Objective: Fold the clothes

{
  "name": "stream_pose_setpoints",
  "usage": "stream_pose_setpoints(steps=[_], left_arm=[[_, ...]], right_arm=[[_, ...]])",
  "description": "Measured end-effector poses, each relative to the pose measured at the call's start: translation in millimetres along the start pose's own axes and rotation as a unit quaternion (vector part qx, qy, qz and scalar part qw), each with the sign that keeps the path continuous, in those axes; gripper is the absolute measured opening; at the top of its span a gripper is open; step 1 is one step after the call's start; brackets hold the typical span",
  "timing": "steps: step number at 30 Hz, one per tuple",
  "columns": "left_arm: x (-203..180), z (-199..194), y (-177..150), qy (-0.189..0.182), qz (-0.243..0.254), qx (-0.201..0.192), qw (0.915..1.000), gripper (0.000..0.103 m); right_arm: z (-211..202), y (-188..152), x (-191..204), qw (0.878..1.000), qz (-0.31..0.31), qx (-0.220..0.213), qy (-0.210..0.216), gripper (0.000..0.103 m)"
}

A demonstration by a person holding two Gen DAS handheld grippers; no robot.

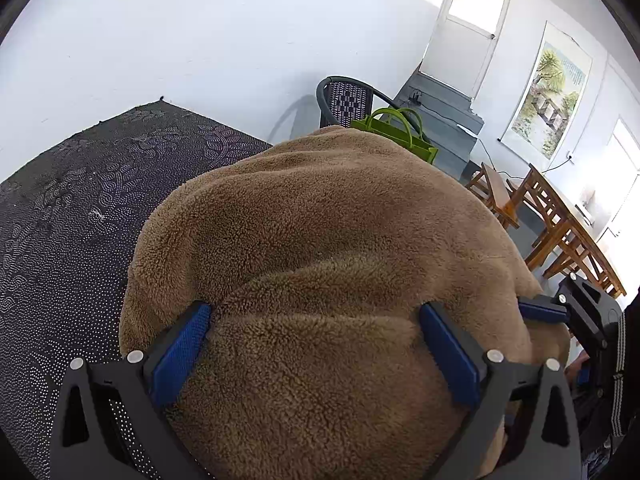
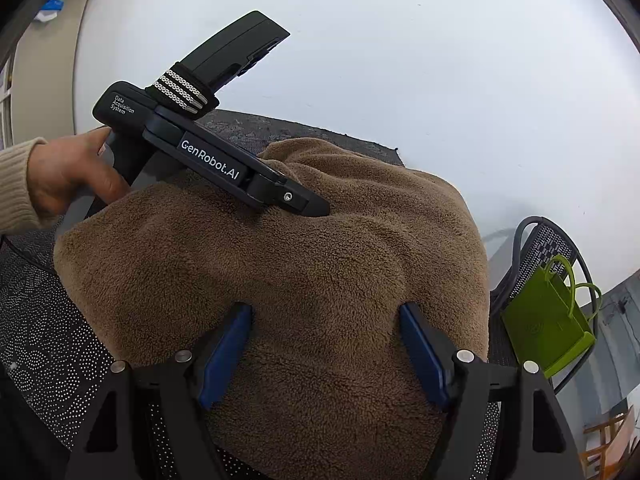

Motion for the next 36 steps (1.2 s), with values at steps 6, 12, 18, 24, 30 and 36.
stream_pose_setpoints(steps=[6,12,18,24,30,36], left_arm=[[-0.3,-0.9,-0.3,0.002,0.001,-0.001,1.0,0.102],[0.1,-1.1,-0.1,0.004,0.001,-0.002,1.0,0.102],[-0.1,-3.2,0.0,0.009,-0.001,-0.005,0.9999,0.102],[0.7,-4.0,0.1,0.009,-0.001,-0.007,0.9999,0.102],[1.4,-4.4,0.7,0.008,-0.002,-0.007,0.9999,0.102],[-1.0,-16.6,0.7,0.014,-0.018,-0.008,0.9997,0.103]], right_arm=[[-0.8,-0.7,0.3,1.0,0.0,-0.002,0.0,0.078],[-0.3,0.0,1.4,1.0,0.0,-0.002,0.0,0.078],[1.9,1.6,1.9,1.0,-0.001,-0.001,-0.001,0.078],[2.6,1.7,4.3,1.0,-0.001,0.001,-0.003,0.078],[6.2,3.9,5.0,1.0,-0.004,0.005,-0.004,0.078],[10.4,5.2,5.0,1.0,-0.006,0.004,-0.005,0.078]])
Point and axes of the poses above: each gripper's, at about its wrist camera, not at the fingertips, and z roughly the way its jaws point, x to its left, y to its top, the point moved 10 cm from there along z, roughly the way its jaws point, and after that the axes turned 8 degrees about -y, right-handed, at the moved point
